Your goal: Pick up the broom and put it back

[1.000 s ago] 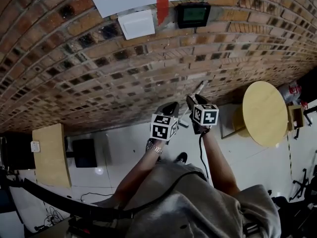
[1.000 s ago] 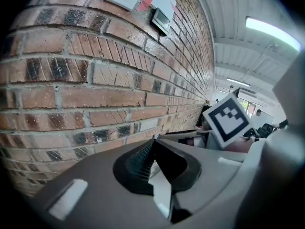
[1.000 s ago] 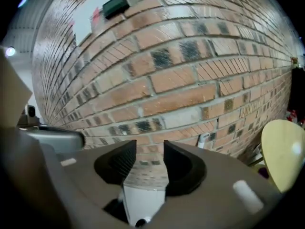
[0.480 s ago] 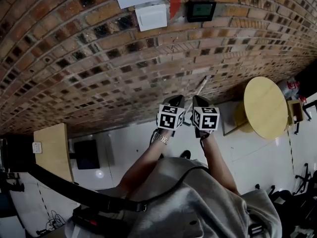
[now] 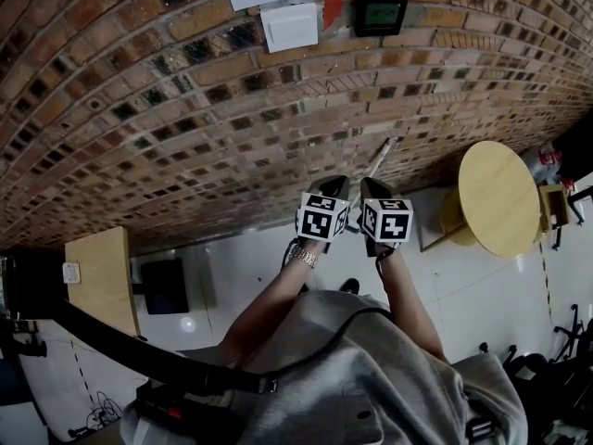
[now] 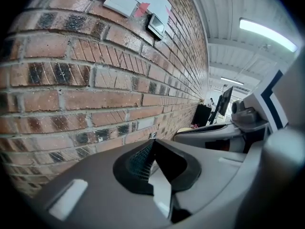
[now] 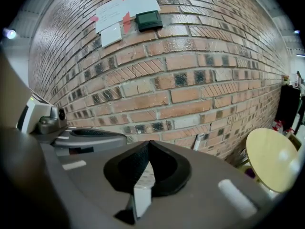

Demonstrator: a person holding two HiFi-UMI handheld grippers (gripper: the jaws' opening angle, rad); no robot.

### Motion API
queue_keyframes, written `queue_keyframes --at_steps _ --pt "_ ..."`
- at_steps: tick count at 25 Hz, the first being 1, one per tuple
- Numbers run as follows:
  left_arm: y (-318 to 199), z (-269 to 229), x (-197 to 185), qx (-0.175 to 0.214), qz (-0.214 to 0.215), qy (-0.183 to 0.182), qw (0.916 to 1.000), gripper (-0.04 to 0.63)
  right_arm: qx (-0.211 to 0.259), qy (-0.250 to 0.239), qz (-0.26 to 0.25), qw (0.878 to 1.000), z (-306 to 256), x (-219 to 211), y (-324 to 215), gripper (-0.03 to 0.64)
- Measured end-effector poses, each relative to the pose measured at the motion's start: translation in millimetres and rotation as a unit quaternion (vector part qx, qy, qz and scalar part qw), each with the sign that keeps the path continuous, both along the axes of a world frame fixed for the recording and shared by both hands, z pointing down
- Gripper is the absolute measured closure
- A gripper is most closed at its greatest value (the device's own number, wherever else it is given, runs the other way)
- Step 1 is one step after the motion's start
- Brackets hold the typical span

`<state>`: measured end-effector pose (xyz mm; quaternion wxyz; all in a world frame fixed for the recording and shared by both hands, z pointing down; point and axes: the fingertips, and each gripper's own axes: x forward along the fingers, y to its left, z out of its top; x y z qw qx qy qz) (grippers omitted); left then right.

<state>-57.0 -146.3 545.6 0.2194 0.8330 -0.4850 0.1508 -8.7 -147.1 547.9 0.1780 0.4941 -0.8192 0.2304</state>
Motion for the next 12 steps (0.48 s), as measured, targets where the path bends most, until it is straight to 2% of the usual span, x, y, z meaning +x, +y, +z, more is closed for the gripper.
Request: queue_keyframes --at_steps 12 --pt "6.1 -5.1 10.3 0.004 0.008 0.002 1.0000 0.591 0.001 -0.011 -0.013 1.000 -2.2 -3.9 4.4 0.617"
